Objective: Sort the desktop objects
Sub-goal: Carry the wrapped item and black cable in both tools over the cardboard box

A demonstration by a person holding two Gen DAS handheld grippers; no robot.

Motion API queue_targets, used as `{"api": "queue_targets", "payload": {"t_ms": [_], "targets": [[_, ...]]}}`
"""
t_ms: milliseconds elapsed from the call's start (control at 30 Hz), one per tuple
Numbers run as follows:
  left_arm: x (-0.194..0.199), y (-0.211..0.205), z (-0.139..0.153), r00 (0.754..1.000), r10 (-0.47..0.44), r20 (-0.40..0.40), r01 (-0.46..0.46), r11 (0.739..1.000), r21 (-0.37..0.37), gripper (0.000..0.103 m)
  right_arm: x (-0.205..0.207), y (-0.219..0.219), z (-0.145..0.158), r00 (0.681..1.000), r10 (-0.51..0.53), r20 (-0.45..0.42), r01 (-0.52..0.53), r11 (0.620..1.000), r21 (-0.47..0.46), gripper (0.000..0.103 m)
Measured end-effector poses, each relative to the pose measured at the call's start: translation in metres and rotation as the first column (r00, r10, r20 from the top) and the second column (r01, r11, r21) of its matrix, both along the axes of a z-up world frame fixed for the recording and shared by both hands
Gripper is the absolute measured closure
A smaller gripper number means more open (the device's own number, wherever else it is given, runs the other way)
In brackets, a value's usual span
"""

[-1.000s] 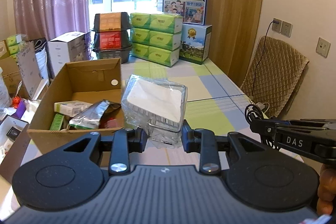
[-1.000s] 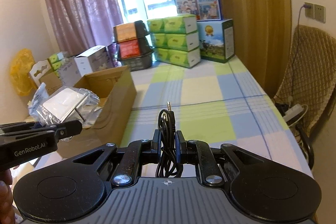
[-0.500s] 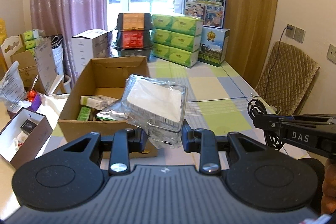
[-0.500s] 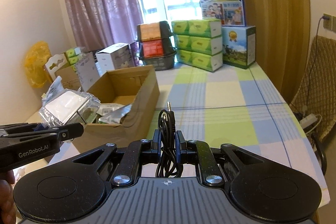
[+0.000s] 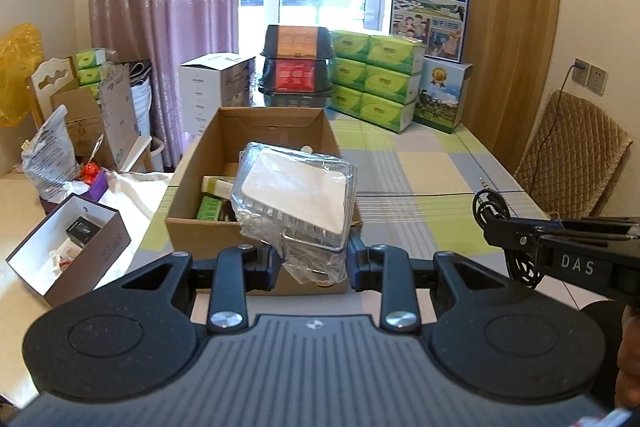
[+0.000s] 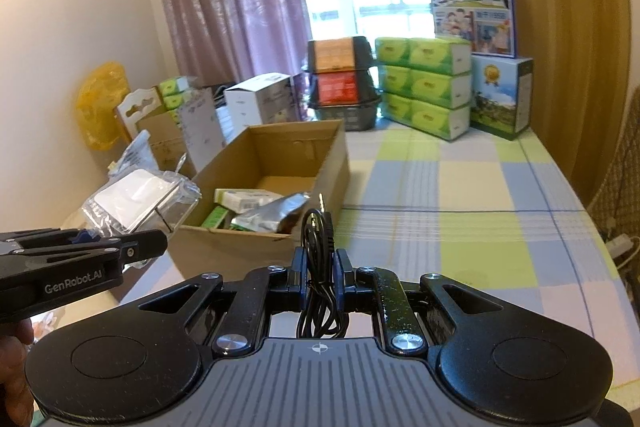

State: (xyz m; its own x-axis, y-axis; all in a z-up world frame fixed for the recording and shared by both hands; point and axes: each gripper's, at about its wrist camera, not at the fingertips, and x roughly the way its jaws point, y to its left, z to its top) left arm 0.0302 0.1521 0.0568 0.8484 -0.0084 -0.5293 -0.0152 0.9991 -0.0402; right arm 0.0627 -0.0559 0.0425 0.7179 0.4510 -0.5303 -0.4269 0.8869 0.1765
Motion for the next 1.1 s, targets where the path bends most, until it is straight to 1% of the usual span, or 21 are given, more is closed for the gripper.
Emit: {"api": "queue_targets", "payload": {"t_ms": [367, 800, 1100], "targets": [[0.005, 0.023, -0.003, 0.999, 0.042, -0.012, -0.042, 0.999, 0.010, 0.076, 0.011, 0.031, -0.005, 0.999, 0.050, -0.002, -0.050, 0.999, -0.012, 0.093], [0.028, 0.044, -0.004, 0.998, 0.059, -0.025, -0.059, 0.998, 0.015, 0.076, 0.033, 0.054, -0.010, 0.998, 0.067, -0.020, -0.067, 0.998, -0.018, 0.093], [0.045, 0.061, -0.007, 0.997, 0.065, -0.043, -0.064, 0.998, 0.025, 0.076, 0.054, 0.080, -0.014, 0.996, 0.086, -0.032, -0.087, 0.996, -0.010, 0.093]]}}
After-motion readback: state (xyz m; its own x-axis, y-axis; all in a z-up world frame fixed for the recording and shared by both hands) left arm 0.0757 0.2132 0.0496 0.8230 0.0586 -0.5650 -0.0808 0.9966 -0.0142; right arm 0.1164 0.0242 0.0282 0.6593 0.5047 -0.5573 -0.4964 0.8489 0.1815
